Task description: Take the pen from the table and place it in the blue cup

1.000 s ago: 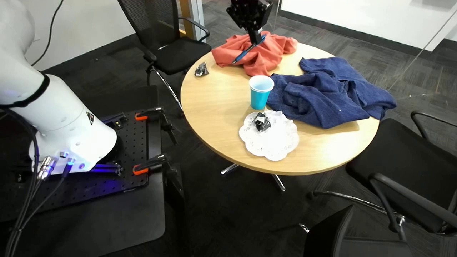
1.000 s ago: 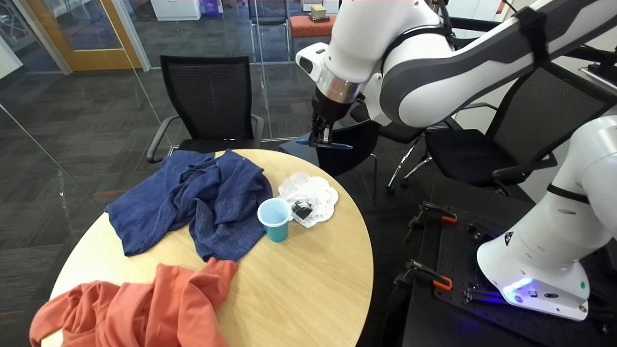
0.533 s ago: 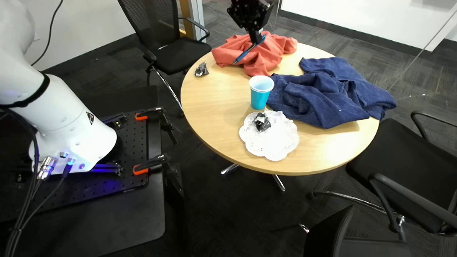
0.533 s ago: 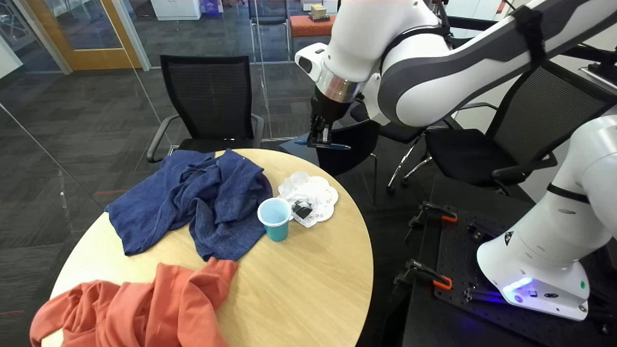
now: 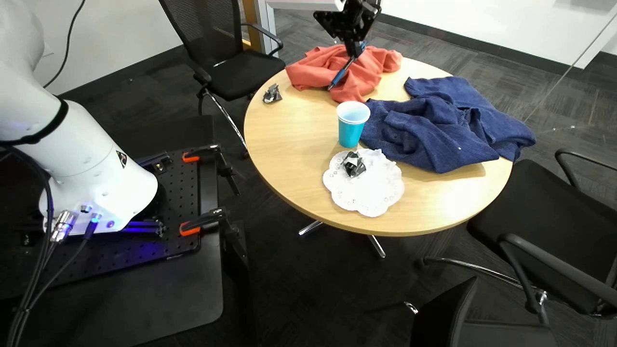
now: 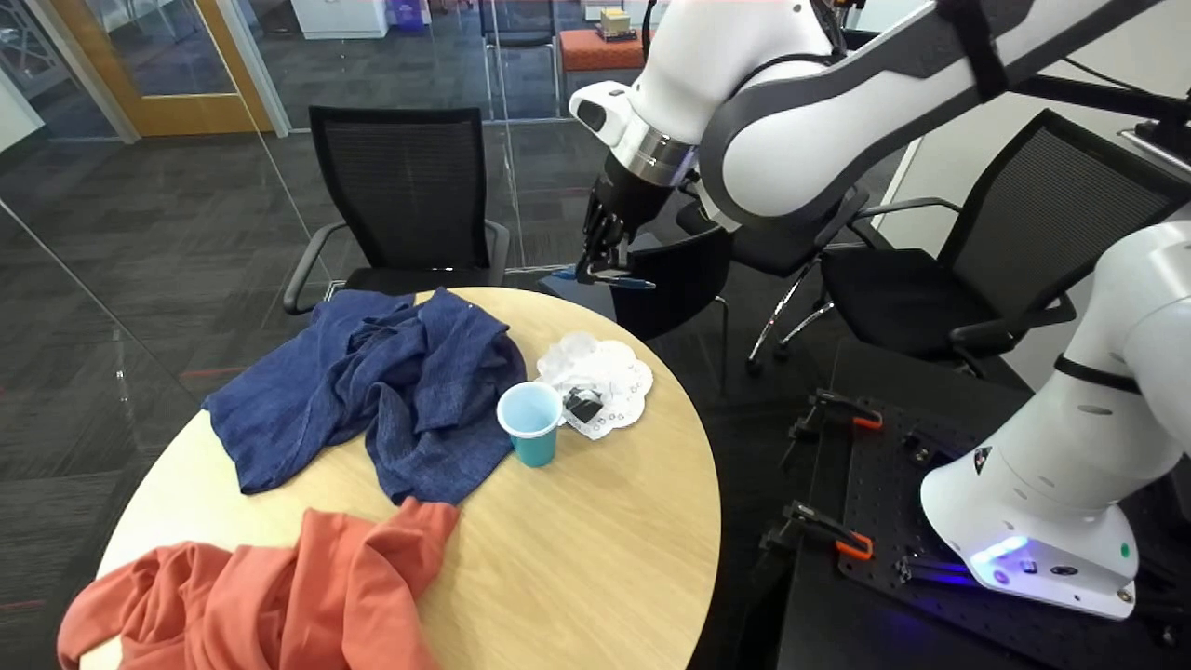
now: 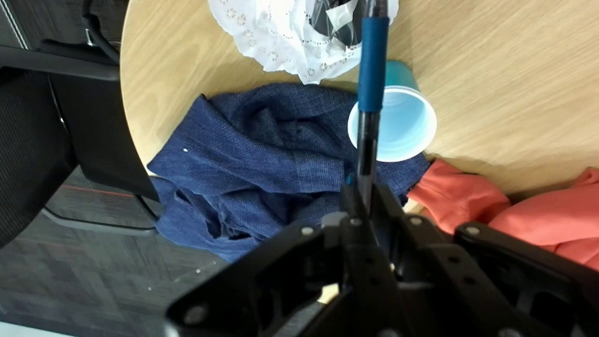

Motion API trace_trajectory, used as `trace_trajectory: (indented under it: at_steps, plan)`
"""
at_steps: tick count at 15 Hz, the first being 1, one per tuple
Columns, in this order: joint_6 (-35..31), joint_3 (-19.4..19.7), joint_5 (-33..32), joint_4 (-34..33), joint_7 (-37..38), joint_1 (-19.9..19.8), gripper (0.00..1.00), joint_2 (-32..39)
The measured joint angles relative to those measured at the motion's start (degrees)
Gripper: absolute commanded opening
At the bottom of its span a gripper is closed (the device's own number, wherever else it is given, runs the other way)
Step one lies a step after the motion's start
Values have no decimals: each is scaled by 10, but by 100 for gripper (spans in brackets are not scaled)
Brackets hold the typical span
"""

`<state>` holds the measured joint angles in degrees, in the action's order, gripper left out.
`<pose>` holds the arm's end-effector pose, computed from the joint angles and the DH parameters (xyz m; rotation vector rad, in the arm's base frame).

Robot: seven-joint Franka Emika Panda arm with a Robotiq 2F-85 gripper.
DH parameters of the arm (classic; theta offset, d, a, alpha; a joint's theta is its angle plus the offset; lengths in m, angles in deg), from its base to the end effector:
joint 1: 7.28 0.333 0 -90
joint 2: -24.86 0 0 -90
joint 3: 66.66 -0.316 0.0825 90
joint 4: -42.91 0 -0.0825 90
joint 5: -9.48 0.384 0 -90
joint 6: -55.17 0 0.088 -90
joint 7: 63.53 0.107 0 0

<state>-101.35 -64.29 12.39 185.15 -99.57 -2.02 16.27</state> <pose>0.4913 0.0228 0.3879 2.8529 0.9394 0.5972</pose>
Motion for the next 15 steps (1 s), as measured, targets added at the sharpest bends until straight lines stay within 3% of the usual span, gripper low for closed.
trace_trajectory:
  at_steps: [10,15]
  plan:
    - [-7,57,365,0,-393,65,3,3]
    - [3,77,506,-3,-559,75,3,11]
